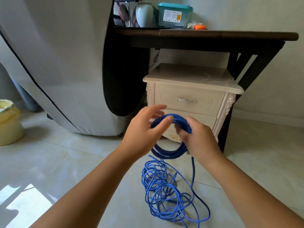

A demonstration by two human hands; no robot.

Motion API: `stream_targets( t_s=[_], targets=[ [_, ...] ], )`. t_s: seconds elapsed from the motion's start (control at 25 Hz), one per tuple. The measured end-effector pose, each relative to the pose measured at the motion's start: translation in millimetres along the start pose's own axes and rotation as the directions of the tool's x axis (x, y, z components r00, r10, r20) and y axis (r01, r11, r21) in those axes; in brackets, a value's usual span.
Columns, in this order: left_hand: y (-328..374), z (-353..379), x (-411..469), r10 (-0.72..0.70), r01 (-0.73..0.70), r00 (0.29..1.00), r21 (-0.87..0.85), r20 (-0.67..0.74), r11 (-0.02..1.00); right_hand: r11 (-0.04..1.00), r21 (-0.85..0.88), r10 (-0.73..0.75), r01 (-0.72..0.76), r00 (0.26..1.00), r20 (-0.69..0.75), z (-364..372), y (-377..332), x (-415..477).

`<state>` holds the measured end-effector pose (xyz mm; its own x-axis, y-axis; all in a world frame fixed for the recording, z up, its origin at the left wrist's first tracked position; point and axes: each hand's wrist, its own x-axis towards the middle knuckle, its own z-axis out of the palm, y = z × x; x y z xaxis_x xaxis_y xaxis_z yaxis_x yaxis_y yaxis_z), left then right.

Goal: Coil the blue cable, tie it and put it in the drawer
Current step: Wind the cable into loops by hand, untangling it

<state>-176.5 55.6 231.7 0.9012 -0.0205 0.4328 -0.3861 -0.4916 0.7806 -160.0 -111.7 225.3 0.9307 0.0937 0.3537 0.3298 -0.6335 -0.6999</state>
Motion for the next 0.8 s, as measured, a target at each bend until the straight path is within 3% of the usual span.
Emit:
stream_targets(
  t_s=[0.08,0.16,0.24,0.28,0.36,0.44,0.56,0.64,0.8],
  targets=[
    [0,2,-1,0.106,-0.127,0.988,0.211,0.112,0.969,0.982,-0.137,-0.124,0.130,0.991,0.047,-1,-3,-3],
    [-1,5,1,0.002,-0.060,0.982,0.299,0.190,0.952,0.952,-0.239,-0.176,0.190,0.981,0.077,0,-6,-5],
    [-5,4,4,-0.071,0.017,0.979,0.271,0.192,0.962,0.947,-0.268,-0.162,0.177,0.984,0.076,2,-8,-8],
    [-6,4,5,-0.064,0.019,0.982,0.246,0.177,0.969,0.969,-0.209,-0.116,0.128,0.991,0.068,2,-8,-8],
    [-4,5,5,-0.025,0.008,0.994,0.151,0.111,0.988,0.993,0.096,0.060,-0.069,0.993,0.099,-4,-6,-2],
    [0,6,7,-0.037,0.037,0.999,0.003,0.001,0.999,0.893,0.369,0.161,-0.257,0.949,0.270,-9,-3,1],
    [0,5,10,-0.193,0.155,0.972,-0.247,-0.137,0.956,0.787,0.471,0.149,-0.399,0.863,0.483,0,-1,-11],
    [0,5,10,-0.308,0.227,0.934,-0.365,-0.180,0.903,0.731,0.538,0.165,-0.419,0.874,0.457,11,-4,-18],
    [3,17,4,-0.445,0.298,0.877,-0.519,-0.182,0.801,0.519,0.690,0.310,-0.505,0.863,0.399,20,-10,-19]
  ],
)
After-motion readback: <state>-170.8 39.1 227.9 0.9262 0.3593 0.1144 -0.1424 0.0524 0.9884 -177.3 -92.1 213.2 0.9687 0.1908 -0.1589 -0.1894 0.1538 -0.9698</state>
